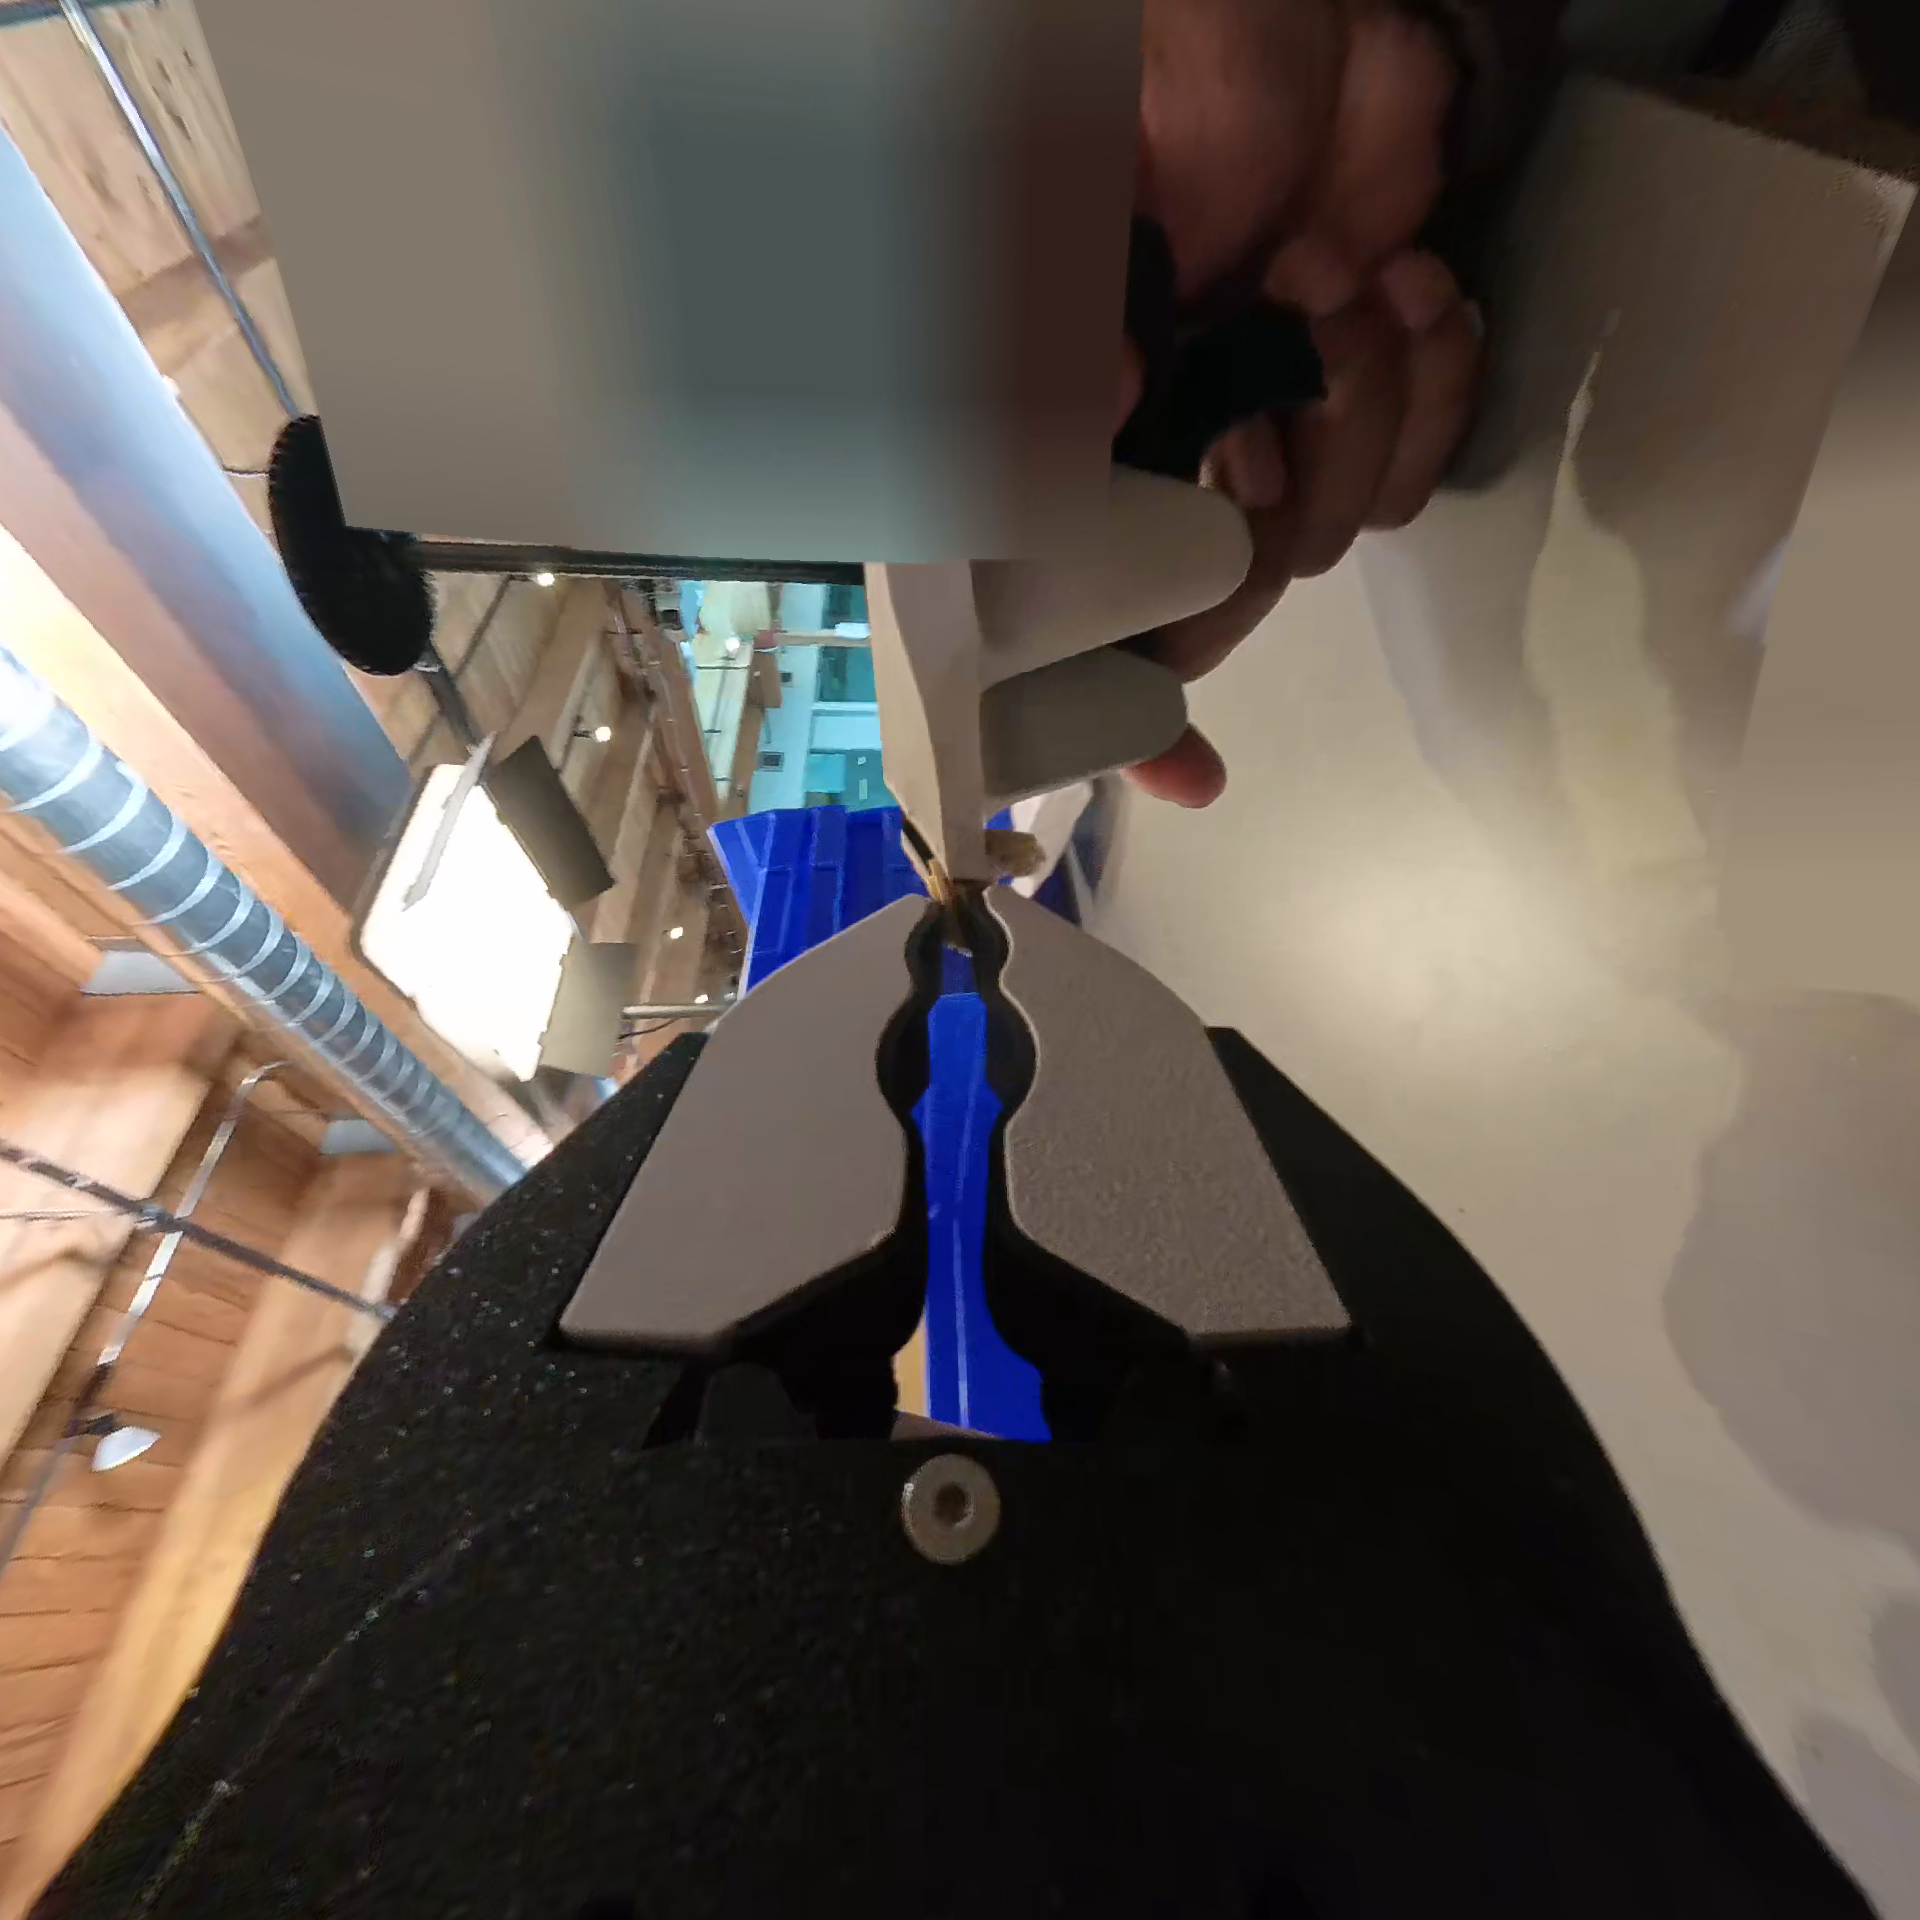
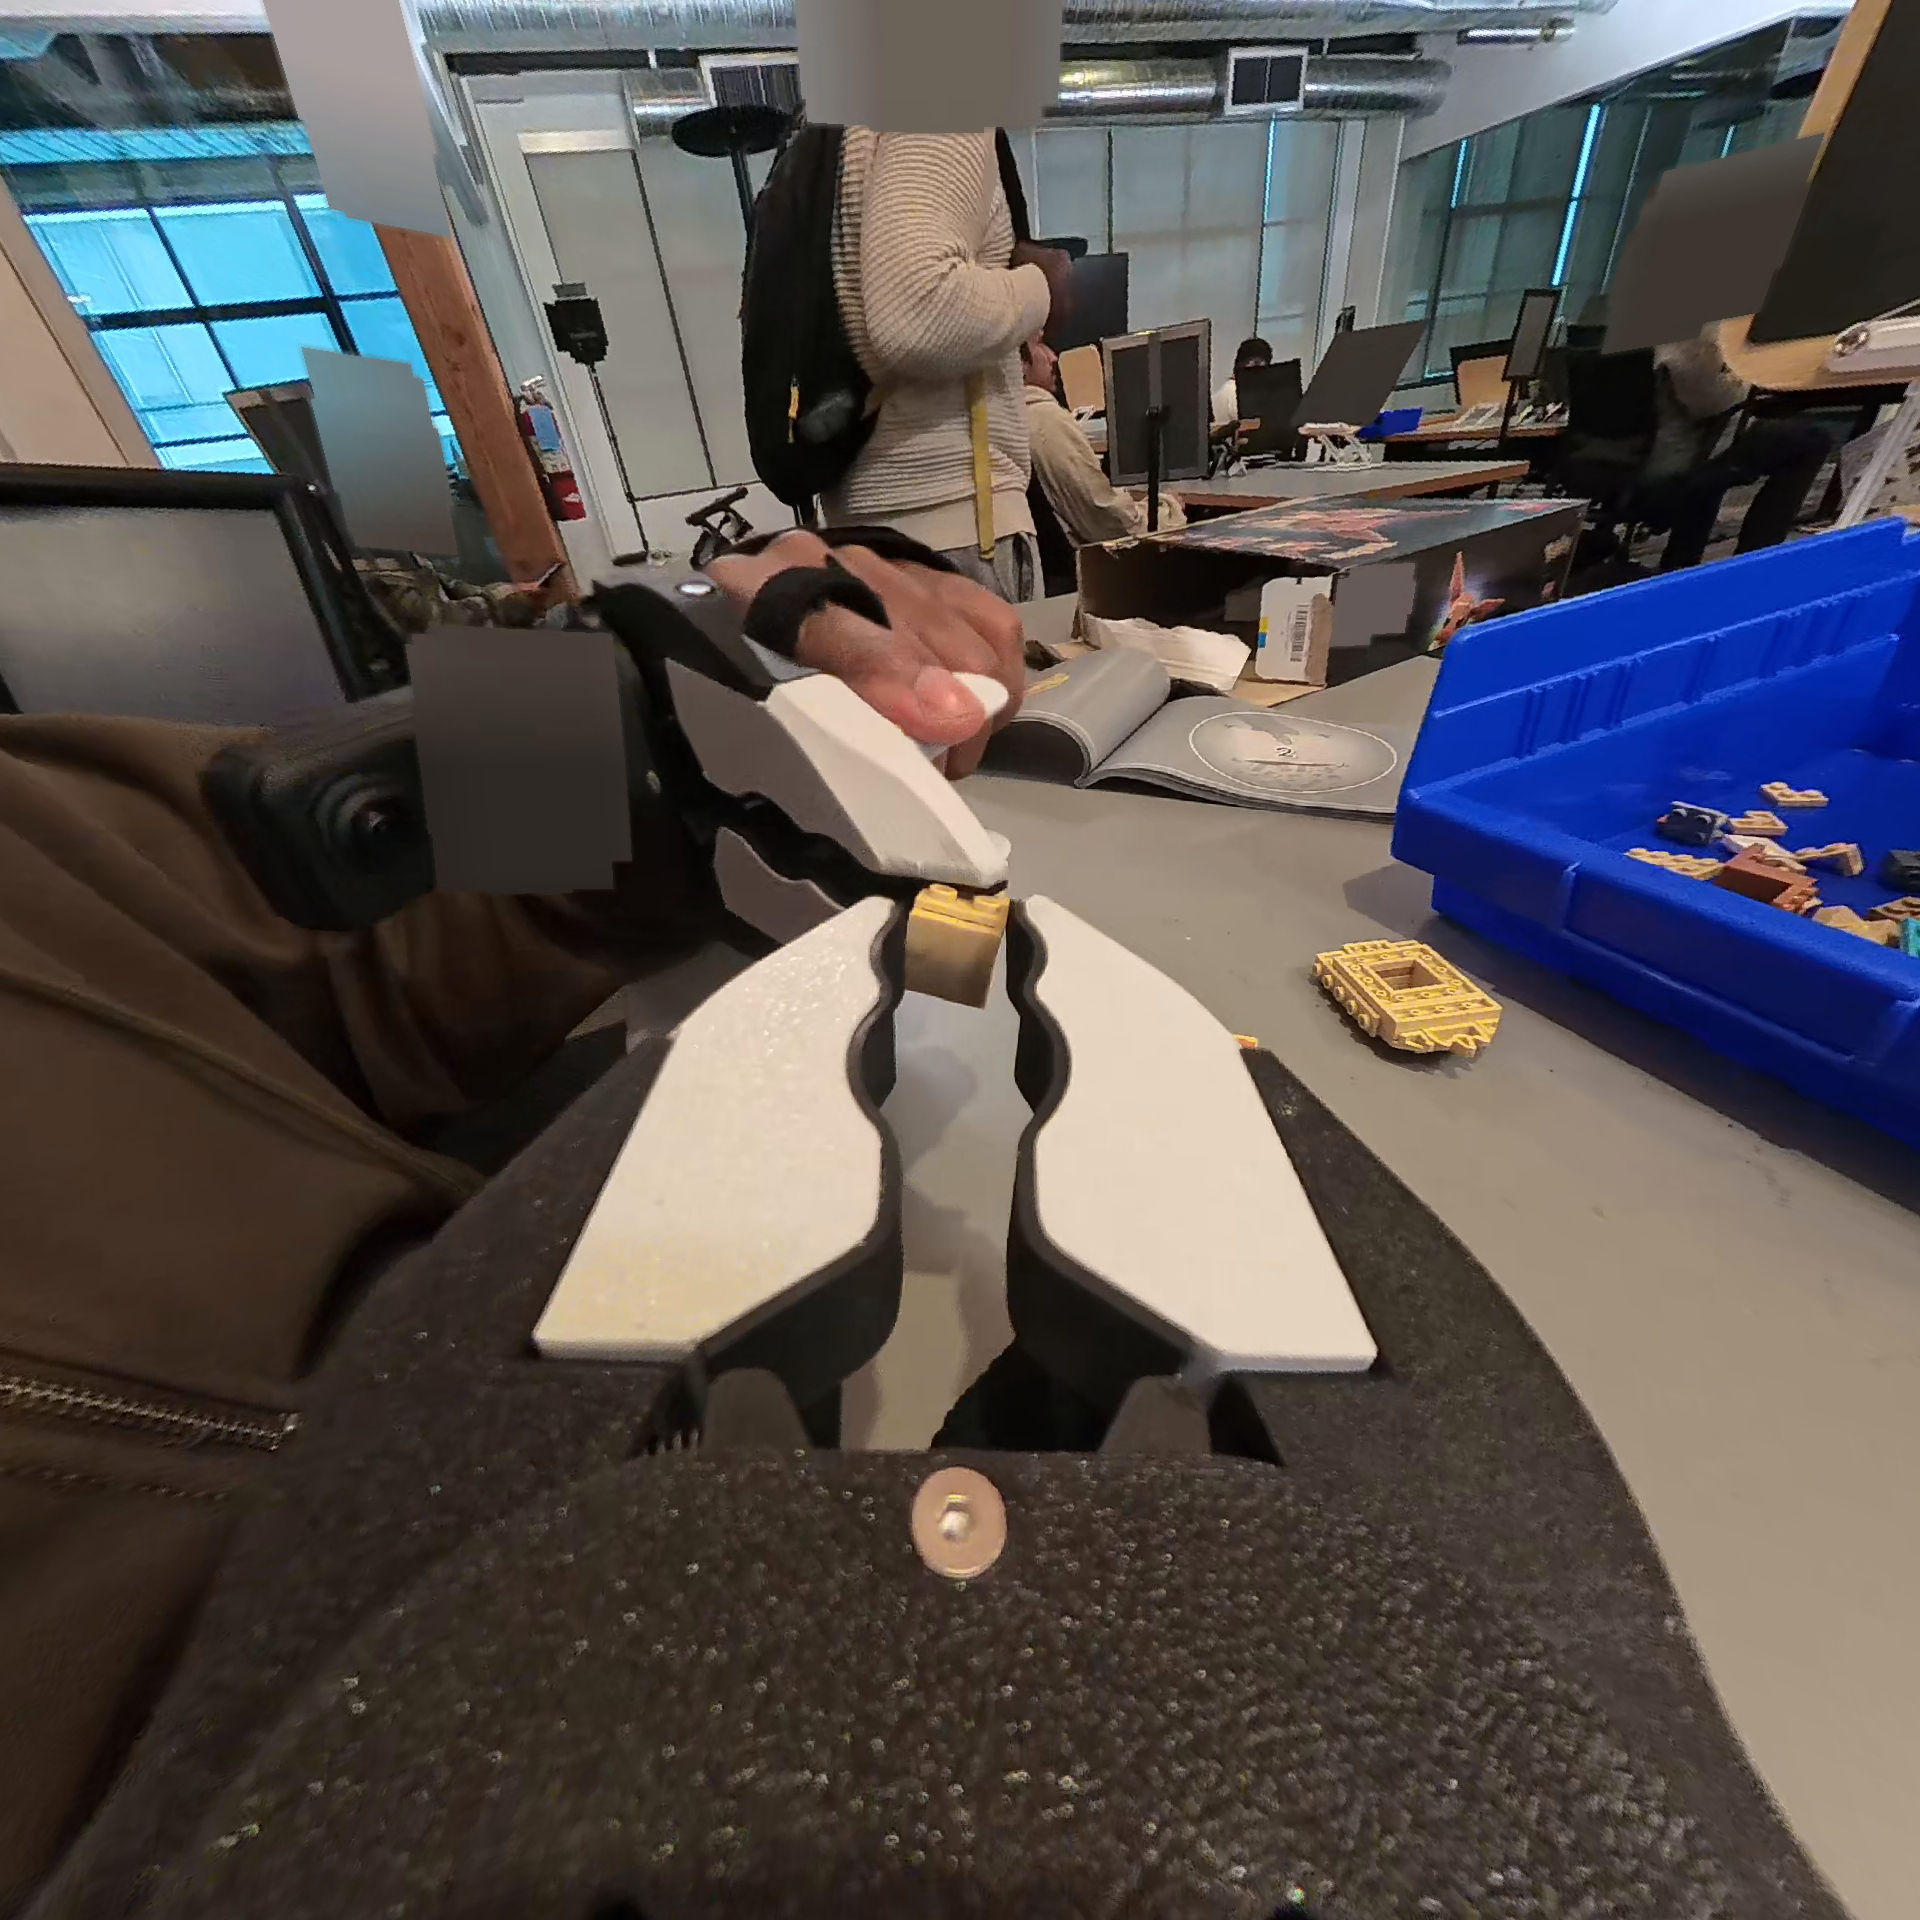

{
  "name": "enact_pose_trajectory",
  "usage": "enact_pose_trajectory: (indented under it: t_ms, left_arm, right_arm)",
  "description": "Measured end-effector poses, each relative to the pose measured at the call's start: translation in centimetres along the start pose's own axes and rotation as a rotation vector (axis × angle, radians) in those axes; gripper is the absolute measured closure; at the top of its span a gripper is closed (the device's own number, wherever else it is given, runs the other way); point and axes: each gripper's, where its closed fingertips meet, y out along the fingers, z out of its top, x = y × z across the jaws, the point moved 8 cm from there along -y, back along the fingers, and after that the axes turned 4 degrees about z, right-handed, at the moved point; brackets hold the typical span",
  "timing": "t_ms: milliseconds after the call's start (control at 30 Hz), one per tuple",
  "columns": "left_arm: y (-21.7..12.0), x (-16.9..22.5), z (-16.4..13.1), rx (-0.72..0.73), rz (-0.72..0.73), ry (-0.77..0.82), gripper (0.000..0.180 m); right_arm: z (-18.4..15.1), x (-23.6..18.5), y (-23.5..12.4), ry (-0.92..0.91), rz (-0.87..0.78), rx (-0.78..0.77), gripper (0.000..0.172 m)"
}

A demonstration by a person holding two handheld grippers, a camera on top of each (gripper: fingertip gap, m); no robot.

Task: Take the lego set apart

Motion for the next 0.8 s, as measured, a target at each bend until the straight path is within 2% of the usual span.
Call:
enact_pose_trajectory:
  t_ms: [300, 533, 800]
  left_arm:
    - [0.42, 0.45, 0.11, -0.151, 0.163, 0.273, 0.178]
    - [0.28, 0.38, 0.01, -0.145, 0.171, 0.246, 0.178]
    - [0.30, 0.42, 0.12, -0.135, 0.167, 0.214, 0.178]
  right_arm:
    - [0.21, 0.43, -0.60, 0.001, -0.068, 0.037, 0.155]
    - [0.16, 0.11, -0.55, -0.103, -0.116, 0.018, 0.154]
    - [0.07, -0.04, -0.19, -0.126, -0.120, -0.009, 0.147]
